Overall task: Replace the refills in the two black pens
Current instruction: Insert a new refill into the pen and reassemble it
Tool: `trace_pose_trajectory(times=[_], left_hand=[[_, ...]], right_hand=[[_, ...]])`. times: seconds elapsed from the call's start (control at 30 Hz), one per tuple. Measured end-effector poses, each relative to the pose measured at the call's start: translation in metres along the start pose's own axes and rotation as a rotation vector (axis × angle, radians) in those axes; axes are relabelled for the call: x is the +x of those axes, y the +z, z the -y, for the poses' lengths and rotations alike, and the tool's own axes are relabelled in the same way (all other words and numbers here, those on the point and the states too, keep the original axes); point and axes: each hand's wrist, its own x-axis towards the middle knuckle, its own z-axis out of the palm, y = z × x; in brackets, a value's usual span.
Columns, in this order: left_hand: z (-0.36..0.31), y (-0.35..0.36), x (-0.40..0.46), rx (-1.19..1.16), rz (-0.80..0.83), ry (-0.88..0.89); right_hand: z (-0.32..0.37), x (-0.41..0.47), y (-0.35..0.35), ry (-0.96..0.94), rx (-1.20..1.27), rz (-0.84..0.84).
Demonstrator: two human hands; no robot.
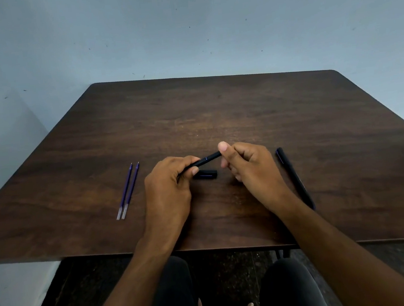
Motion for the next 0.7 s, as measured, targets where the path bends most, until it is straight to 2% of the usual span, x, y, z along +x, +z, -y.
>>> trace_pose_trajectory(times=[0.07, 0.17, 0.33, 0.57, 0.7], left_hand=[[0.001, 0.000, 0.001, -0.028, -0.038, -0.035], [0.004, 0.000, 0.003, -0.060, -0.064, -0.082], [0.006, 0.002, 0.003, -0.029, -0.063, -0.067], [0.007, 0.003, 0.003, -0.026, -0.055, -0.091], [0.007, 0.002, 0.001, -0.013, -0.044, -0.098]], right_hand=[[-0.004, 0.002, 0.001, 0.018, 0.033, -0.063], [-0.012, 0.006, 0.002, 0.001, -0.067, -0.132], [-0.012, 0.007, 0.005, -0.035, -0.297, -0.029], [-0.011, 0.007, 0.013, -0.094, -0.478, 0.132], [-0.011, 0.006, 0.014, -0.110, -0.511, 0.151]])
